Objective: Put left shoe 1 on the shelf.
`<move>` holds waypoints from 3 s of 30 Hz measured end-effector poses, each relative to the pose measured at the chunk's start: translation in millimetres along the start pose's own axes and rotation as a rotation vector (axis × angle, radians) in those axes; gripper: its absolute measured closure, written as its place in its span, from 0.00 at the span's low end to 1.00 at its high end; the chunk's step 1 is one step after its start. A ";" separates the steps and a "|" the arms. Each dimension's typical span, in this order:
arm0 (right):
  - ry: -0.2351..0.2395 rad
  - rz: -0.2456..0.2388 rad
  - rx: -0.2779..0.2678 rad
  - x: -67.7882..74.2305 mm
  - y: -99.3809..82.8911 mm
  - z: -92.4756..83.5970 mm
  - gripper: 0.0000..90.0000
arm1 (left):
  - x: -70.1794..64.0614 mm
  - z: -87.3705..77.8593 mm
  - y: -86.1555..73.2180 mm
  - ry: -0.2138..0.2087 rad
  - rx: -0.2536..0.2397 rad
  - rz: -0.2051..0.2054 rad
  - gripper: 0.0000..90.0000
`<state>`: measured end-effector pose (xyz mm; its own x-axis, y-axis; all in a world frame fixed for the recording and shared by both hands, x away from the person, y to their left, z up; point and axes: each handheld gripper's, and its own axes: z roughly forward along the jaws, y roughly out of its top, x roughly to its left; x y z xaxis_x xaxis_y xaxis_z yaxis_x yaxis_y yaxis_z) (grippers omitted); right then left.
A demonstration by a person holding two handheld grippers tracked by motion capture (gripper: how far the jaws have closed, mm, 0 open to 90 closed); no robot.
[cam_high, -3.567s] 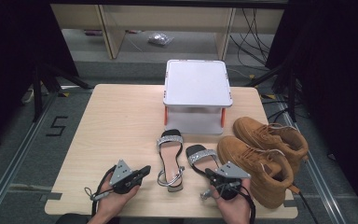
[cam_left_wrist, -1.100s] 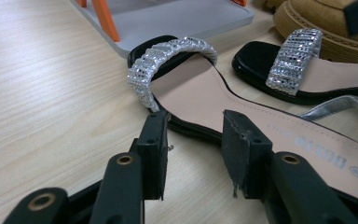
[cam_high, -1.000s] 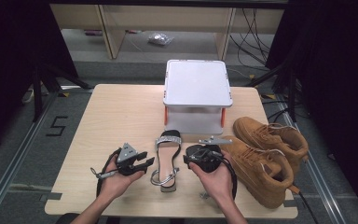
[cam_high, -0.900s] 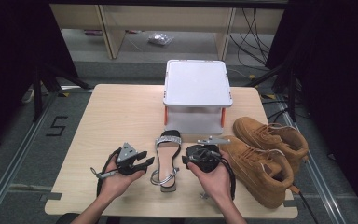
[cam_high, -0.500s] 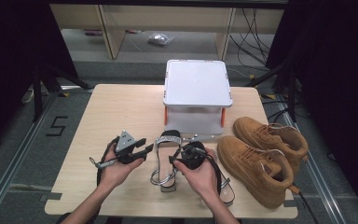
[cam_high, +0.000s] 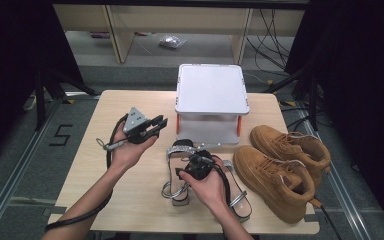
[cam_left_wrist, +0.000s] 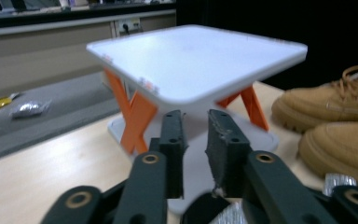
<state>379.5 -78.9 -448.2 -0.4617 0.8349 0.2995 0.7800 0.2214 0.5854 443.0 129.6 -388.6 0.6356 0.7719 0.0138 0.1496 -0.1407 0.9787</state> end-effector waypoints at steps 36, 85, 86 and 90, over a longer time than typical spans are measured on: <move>-0.021 0.078 0.151 4.8 12.4 37.5 0.41 | -0.6 91.2 18.7 0.008 0.076 0.004 0.96; 0.015 0.242 0.369 -8.9 16.3 46.5 0.46 | 1.2 94.8 15.7 0.020 0.108 -0.018 1.00; 0.027 0.231 0.378 -11.1 16.7 45.9 0.46 | 1.3 94.8 15.8 0.019 0.108 -0.020 1.00; 0.034 0.264 0.360 -13.9 14.7 45.2 0.47 | 1.8 94.7 16.0 0.017 0.108 -0.022 1.00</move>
<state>416.5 -64.6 -477.7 -0.2357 0.8705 0.4321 0.9676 0.1687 0.1879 518.3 70.0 -392.4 0.6184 0.7859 -0.0029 0.2448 -0.1891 0.9509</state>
